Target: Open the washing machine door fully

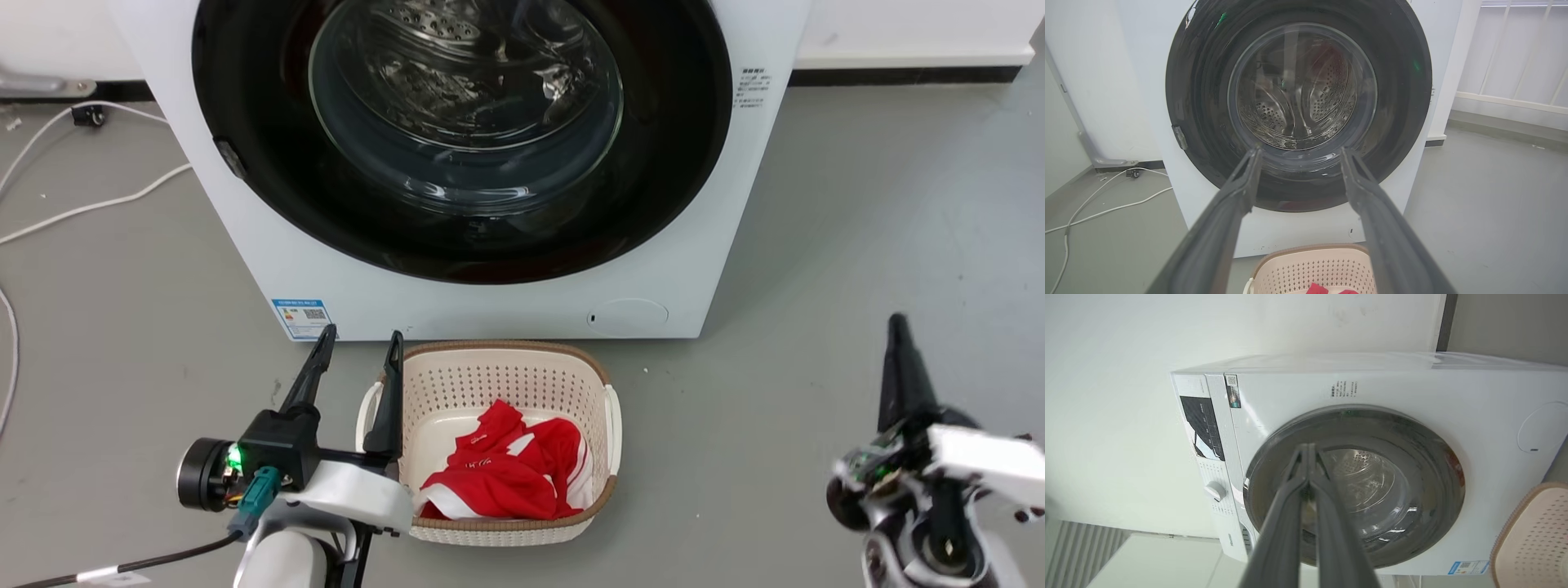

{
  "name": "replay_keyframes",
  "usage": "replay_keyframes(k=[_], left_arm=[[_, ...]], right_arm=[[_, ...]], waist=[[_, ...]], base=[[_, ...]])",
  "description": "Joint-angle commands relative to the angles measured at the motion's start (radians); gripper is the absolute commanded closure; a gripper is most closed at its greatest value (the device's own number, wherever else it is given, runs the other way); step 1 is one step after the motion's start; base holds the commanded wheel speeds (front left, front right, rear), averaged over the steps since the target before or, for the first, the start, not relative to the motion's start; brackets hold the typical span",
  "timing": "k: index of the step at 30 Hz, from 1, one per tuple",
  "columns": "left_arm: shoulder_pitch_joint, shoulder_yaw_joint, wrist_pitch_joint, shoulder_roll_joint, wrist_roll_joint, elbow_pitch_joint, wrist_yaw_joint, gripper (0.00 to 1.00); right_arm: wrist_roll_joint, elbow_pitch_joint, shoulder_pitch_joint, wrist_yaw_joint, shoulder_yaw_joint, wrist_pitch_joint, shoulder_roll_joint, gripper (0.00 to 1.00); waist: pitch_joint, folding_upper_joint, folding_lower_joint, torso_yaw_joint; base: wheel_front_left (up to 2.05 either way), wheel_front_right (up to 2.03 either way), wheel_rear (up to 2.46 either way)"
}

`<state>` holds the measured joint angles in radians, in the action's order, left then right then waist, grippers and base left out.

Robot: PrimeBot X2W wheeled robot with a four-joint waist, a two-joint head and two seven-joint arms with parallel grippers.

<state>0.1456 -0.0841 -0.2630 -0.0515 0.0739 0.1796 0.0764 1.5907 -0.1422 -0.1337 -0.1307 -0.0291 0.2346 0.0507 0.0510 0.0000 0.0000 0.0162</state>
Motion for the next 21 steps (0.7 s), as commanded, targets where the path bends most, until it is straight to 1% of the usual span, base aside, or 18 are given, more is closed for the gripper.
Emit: replay_keyframes(k=[1, 3, 6, 8, 9, 12, 21], left_arm=[[0.017, 0.003, -0.003, 0.001, 0.001, -0.007, -0.001, 0.00], [0.028, 0.004, -0.003, 0.001, 0.000, -0.014, -0.003, 0.00], [0.045, -0.001, -0.002, 0.001, 0.006, -0.029, -0.006, 0.00], [0.058, -0.006, -0.002, 0.001, 0.009, -0.042, -0.007, 0.00], [0.058, -0.006, -0.002, 0.001, 0.009, -0.042, -0.007, 0.00], [0.080, -0.014, -0.002, 0.001, 0.015, -0.061, -0.007, 0.00], [0.137, -0.042, -0.002, 0.001, 0.032, -0.106, -0.003, 0.00]], right_arm=[[0.095, -0.020, -0.049, 0.000, 0.030, -0.022, -0.001, 1.00], [0.170, -0.047, -0.093, 0.000, 0.060, -0.046, 0.005, 1.00], [0.251, -0.107, -0.176, 0.000, 0.095, -0.085, 0.043, 1.00], [0.285, -0.148, -0.231, 0.000, 0.107, -0.102, 0.069, 1.00], [0.285, -0.148, -0.231, 0.000, 0.107, -0.102, 0.069, 1.00], [0.308, -0.207, -0.318, 0.000, 0.112, -0.122, 0.119, 1.00], [0.302, -0.381, -0.582, 0.000, 0.035, -0.211, 0.284, 1.00]], waist=[[0.021, 0.0000, 0.0000, -0.003], [0.039, 0.0000, 0.0000, -0.003], [0.073, 0.0000, 0.0000, -0.001], [0.099, 0.0000, 0.0000, 0.004], [0.099, 0.0000, 0.0000, 0.004], [0.138, 0.0000, 0.0000, 0.012], [0.229, 0.0000, 0.0000, 0.056]], base=[[0.00, 0.00, 0.00], [0.00, 0.00, 0.00], [0.00, 0.00, 0.00], [0.00, 0.00, 0.00], [0.00, 0.00, 0.00], [0.00, 0.00, 0.00], [0.00, 0.00, 0.00]])
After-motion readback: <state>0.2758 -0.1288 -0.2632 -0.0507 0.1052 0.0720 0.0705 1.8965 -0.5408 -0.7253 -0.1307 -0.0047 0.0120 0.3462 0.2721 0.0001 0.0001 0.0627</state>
